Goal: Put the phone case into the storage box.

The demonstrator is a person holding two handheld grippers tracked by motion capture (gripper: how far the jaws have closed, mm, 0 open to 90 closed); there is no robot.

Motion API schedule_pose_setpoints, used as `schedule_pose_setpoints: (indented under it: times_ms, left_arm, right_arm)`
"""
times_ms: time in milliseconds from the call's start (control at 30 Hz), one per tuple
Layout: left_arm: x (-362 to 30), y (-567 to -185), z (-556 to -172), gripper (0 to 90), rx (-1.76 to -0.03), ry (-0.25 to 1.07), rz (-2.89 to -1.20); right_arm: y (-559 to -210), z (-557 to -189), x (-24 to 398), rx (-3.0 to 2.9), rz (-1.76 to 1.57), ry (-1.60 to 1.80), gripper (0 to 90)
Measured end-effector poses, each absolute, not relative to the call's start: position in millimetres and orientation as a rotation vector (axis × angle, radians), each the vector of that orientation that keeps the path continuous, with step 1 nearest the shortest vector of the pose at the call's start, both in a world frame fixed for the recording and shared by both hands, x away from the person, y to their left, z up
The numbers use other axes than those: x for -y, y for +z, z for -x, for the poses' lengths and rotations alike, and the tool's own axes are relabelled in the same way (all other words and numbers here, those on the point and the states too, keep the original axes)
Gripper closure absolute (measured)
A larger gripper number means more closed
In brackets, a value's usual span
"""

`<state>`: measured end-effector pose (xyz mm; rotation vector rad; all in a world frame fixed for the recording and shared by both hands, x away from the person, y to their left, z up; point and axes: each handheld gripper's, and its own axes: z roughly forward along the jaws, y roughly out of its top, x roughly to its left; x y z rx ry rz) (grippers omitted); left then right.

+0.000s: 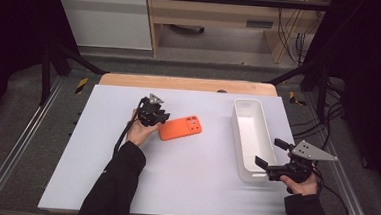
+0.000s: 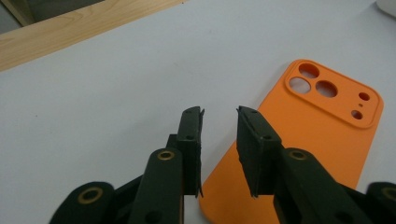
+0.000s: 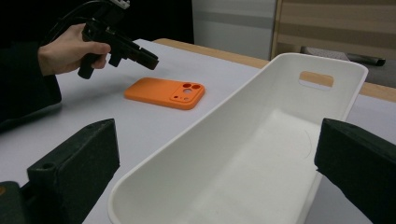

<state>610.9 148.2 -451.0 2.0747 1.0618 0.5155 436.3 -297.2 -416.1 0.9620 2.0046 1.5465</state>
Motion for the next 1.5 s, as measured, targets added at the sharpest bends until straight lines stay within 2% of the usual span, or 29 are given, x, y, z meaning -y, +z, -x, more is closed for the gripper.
schedule_pose_setpoints:
  times_ms: [300, 633, 1500]
  left_arm:
    - [-150.1, -455.1, -613.1, 81.8, -1.096, 0.521, -2.083]
    - [-150.7, -465.1, -615.4, 89.5, -1.117, 0.518, -2.107]
    - [-152.9, -471.4, -604.1, 89.7, -1.121, 0.485, -2.117]
  right_arm:
    - [-416.1, -436.3, 297.1, -2.007, -0.961, 1.545, 0.5]
    - [-416.0, -436.4, 297.5, -2.007, -0.96, 1.543, 0.5]
    - [-416.0, -436.4, 297.8, -2.006, -0.961, 1.547, 0.5]
